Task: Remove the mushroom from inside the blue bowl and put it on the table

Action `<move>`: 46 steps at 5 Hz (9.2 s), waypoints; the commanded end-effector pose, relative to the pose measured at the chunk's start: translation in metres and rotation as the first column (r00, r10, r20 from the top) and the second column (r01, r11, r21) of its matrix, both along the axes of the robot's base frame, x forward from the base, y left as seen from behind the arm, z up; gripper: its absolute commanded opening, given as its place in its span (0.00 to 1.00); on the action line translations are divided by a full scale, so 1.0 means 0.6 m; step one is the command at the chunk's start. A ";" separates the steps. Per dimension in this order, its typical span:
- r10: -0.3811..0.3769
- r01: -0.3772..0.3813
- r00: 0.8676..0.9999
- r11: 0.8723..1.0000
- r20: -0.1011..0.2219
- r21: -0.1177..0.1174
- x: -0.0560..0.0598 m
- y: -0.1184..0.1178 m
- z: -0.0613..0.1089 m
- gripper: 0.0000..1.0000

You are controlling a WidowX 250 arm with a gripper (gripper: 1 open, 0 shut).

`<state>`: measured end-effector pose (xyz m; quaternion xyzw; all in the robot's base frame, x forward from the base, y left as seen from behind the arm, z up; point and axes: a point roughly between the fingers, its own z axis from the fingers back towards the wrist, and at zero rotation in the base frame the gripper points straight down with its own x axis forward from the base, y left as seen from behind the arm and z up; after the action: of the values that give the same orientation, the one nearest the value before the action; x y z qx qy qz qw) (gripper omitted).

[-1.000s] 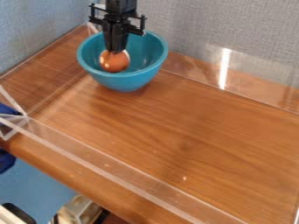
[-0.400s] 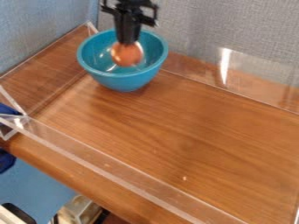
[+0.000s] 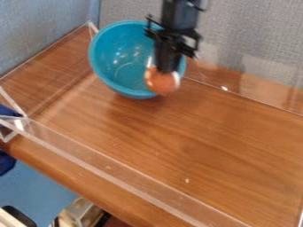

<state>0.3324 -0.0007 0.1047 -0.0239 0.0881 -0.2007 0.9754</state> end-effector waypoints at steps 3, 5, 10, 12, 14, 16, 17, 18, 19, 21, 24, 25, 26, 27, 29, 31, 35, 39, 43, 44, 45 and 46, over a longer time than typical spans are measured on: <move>-0.266 0.266 0.964 0.963 0.027 -0.032 -0.044 -0.081 -0.015 0.00; -0.342 0.343 0.939 0.938 0.024 -0.040 -0.040 -0.067 -0.053 0.00; -0.462 0.462 0.887 0.883 0.022 -0.087 -0.036 -0.031 -0.119 0.00; -0.486 0.485 0.874 0.868 0.013 -0.105 -0.037 -0.023 -0.142 0.00; -0.514 0.511 0.858 0.851 0.006 -0.118 -0.045 -0.020 -0.155 0.00; -0.541 0.537 0.841 0.834 0.000 -0.128 -0.055 -0.019 -0.163 0.00; -0.564 0.561 0.826 0.822 -0.006 -0.096 -0.059 -0.030 -0.150 0.00; -0.591 0.590 0.806 0.805 -0.013 -0.060 -0.065 -0.043 -0.136 0.00; -0.629 0.629 0.777 0.777 -0.020 -0.023 -0.074 -0.065 -0.125 0.00; -0.708 0.709 0.705 0.705 -0.048 0.008 -0.109 -0.121 -0.128 0.00; -0.761 0.762 0.647 0.648 -0.051 -0.012 -0.153 -0.146 -0.149 0.00; -0.753 0.754 0.655 0.656 -0.065 -0.008 -0.158 -0.135 -0.143 1.00; -0.747 0.749 0.660 0.662 -0.081 -0.003 -0.161 -0.126 -0.136 1.00; -0.744 0.747 0.662 0.664 -0.085 0.004 -0.161 -0.120 -0.133 1.00; -0.742 0.747 0.663 0.665 -0.098 0.024 -0.155 -0.109 -0.128 1.00; -0.740 0.747 0.664 0.662 -0.103 0.059 -0.147 -0.108 -0.117 1.00; -0.768 0.771 0.634 0.617 -0.094 0.160 -0.122 -0.110 -0.100 1.00; -0.759 0.748 0.648 0.618 -0.066 0.240 -0.092 -0.108 -0.092 0.00; -0.759 0.724 0.651 0.613 -0.022 0.317 -0.075 -0.104 -0.088 0.00; -0.761 0.720 0.649 0.608 -0.014 0.333 -0.072 -0.103 -0.087 0.00; -0.763 0.715 0.646 0.604 -0.004 0.353 -0.066 -0.101 -0.087 0.00; -0.765 0.709 0.644 0.599 0.004 0.373 -0.062 -0.098 -0.086 0.00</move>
<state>0.2921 -0.0576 0.0403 0.1921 0.0646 -0.5733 0.7939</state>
